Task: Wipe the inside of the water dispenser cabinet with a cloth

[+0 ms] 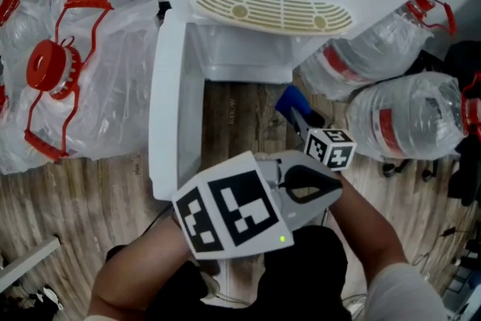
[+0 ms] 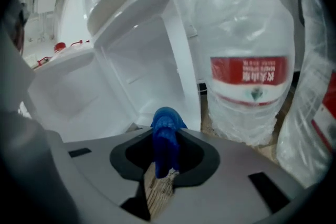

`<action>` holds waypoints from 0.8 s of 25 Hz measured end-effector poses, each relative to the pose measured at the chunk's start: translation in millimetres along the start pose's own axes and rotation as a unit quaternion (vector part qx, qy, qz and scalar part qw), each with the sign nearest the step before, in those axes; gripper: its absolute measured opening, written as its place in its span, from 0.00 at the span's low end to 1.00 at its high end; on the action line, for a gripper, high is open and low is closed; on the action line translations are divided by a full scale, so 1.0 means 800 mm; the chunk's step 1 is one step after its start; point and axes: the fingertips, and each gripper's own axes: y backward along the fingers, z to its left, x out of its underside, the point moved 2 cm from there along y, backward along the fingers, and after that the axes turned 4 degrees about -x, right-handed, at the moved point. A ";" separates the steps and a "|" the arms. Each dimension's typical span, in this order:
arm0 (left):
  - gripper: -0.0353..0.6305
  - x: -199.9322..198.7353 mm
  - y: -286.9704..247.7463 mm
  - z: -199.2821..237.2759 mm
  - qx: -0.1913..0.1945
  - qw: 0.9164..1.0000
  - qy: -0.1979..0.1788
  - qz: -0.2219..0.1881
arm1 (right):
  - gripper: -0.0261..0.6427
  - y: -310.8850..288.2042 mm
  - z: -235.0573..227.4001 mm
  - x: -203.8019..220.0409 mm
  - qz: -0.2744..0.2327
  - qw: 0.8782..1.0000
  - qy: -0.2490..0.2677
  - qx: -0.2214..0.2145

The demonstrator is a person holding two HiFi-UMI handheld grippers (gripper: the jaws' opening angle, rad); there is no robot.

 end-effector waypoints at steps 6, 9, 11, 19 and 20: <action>0.06 -0.079 0.048 -0.012 -0.106 0.989 -0.089 -0.053 | 0.17 0.085 0.077 -0.050 0.033 0.995 0.069 -0.057; 0.06 -0.101 0.081 -0.025 -0.160 0.985 -0.040 -0.057 | 0.17 0.133 0.110 -0.087 0.039 0.992 0.084 -0.082; 0.06 -0.111 0.105 -0.044 -0.189 0.981 0.000 -0.050 | 0.17 0.170 0.129 -0.109 0.046 0.990 0.089 -0.095; 0.06 -0.193 0.171 -0.184 -0.254 0.960 0.105 -0.056 | 0.17 0.370 0.228 -0.228 0.059 0.983 0.117 -0.132; 0.06 -0.212 0.175 -0.206 -0.258 0.958 0.112 -0.059 | 0.17 0.399 0.242 -0.247 0.060 0.981 0.124 -0.138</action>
